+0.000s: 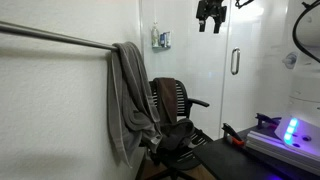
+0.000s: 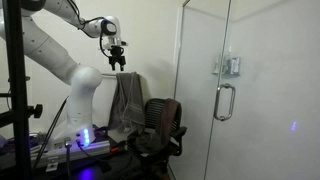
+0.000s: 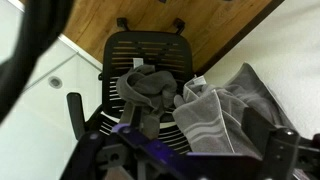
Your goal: Open the shower door
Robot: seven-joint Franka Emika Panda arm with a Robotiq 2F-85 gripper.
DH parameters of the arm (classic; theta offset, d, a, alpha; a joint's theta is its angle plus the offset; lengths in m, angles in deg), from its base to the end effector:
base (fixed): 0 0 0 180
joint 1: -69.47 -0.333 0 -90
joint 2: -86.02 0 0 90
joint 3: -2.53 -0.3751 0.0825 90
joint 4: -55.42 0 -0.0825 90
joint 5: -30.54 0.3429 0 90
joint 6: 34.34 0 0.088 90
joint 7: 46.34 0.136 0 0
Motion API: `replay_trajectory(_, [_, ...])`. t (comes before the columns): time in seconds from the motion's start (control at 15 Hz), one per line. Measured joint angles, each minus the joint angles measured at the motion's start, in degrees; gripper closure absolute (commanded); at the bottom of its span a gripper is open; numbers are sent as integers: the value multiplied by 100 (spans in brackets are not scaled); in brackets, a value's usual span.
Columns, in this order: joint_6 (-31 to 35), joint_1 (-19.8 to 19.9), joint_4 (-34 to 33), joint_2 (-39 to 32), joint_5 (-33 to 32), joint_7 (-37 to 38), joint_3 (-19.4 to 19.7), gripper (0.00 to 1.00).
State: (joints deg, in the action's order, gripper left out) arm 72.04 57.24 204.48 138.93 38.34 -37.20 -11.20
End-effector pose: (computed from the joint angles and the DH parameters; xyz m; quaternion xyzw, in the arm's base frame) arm 0.1811 0.1271 0.5435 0.9917 0.0937 0.0874 0.0060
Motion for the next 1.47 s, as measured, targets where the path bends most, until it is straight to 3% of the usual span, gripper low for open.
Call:
replay_trajectory(0.2, [71, 36, 4, 0, -34, 72, 20, 0])
replay_trajectory(0.33, [447, 323, 71, -4, -155, 215, 247, 0])
replay_trajectory(0.67, [1161, 1401, 204, -142, -457, 111, 1550, 0])
replay_trajectory(0.93, [2055, 2114, 233, -462, -416, 159, 2201, 0])
replay_trajectory(1.27, [2106, 2144, 226, -478, -494, 119, 2130, 0])
replay_trajectory(1.47, [3242, 2309, 459, -639, -1034, 127, 1971, 0])
